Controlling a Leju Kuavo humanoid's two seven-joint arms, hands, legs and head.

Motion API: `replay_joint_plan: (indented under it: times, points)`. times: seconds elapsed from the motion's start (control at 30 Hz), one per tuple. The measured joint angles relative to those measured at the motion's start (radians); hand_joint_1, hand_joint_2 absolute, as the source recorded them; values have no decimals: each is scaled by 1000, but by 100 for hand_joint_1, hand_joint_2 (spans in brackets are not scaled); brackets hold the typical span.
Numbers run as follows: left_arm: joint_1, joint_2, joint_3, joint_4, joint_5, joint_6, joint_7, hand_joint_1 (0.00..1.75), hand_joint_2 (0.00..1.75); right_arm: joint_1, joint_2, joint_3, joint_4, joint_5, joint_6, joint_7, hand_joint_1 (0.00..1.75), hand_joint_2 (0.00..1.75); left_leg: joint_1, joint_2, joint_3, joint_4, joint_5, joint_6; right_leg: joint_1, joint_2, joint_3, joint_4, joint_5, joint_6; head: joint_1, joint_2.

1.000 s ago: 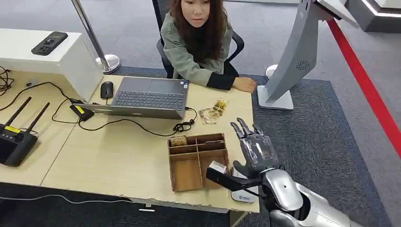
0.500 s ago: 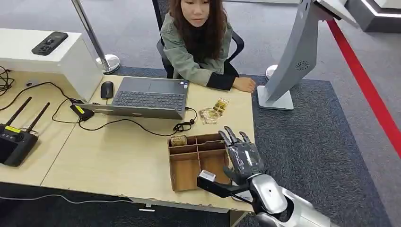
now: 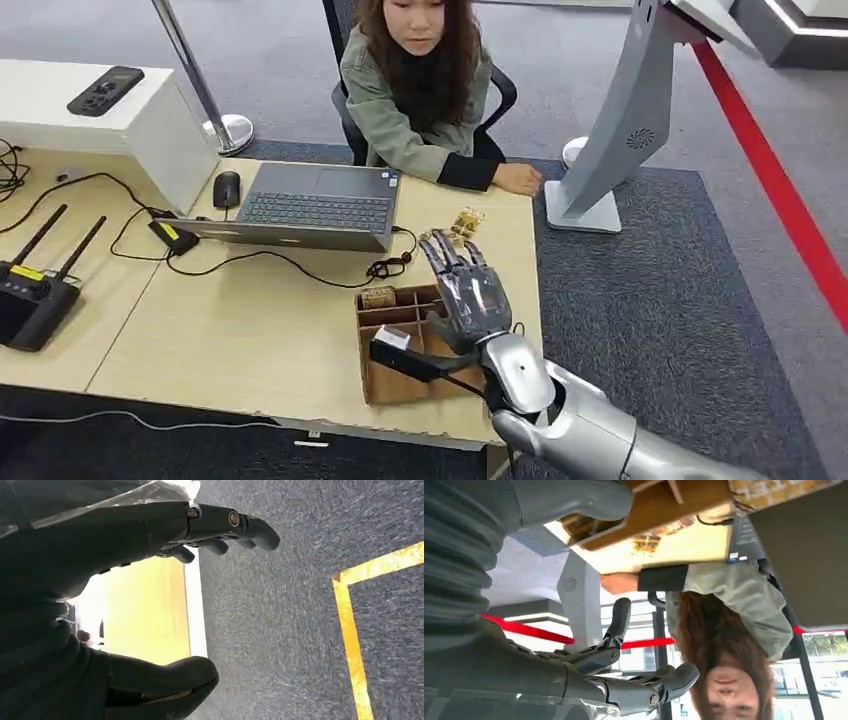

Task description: Pass the card to the sensor for recognition and then transmit it.

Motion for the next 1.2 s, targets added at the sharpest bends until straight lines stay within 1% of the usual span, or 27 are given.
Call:
replay_joint_plan:
  times: [0.03, 0.2, 0.4, 0.57, 0.63, 0.67, 0.97, 1.2]
  points:
    - [-1, 0, 2, 0, 1, 0, -2, 0, 175, -7, 8, 2, 7, 4, 0, 0, 28, 175, 0, 0, 0, 0, 0, 0, 0, 0, 0, 0, 0, 0, 0, 0]
    - [0, 1, 6, 0, 8, 2, -10, 0, 175, -28, 27, 7, 31, 14, 2, 13, 30, 175, 0, 0, 0, 0, 0, 0, 0, 0, 0, 0, 0, 0, 0, 0]
    - [1, 2, 12, 0, 10, 1, -25, 0, 175, -46, 28, 8, 45, 21, 6, 21, 37, 175, 0, 0, 0, 0, 0, 0, 0, 0, 0, 0, 0, 0, 0, 0]
    - [1, 2, 13, -1, 9, 0, -43, 0, 175, -54, 28, 14, 54, 26, 36, 23, 51, 175, 0, 0, 0, 0, 0, 0, 0, 0, 0, 0, 0, 0, 0, 0]
    - [1, 2, 13, -1, 9, 0, -44, 0, 175, -55, 28, 14, 55, 27, 48, 24, 52, 175, 0, 0, 0, 0, 0, 0, 0, 0, 0, 0, 0, 0, 0, 0]
    - [1, 2, 13, -1, 9, 0, -44, 0, 0, -56, 28, 14, 55, 27, 54, 24, 54, 175, 0, 0, 0, 0, 0, 0, 0, 0, 0, 0, 0, 0, 0, 0]
    - [1, 4, 13, -1, 10, -2, -44, 0, 0, -61, 27, 16, 58, 26, 69, 37, 37, 175, 0, 0, 0, 0, 0, 0, 0, 0, 0, 0, 0, 0, 0, 0]
    - [1, 6, 13, -2, 9, -2, -45, 0, 0, -80, 22, 9, 27, 13, 39, 56, 37, 175, 0, 0, 0, 0, 0, 0, 0, 0, 0, 0, 0, 0, 0, 0]
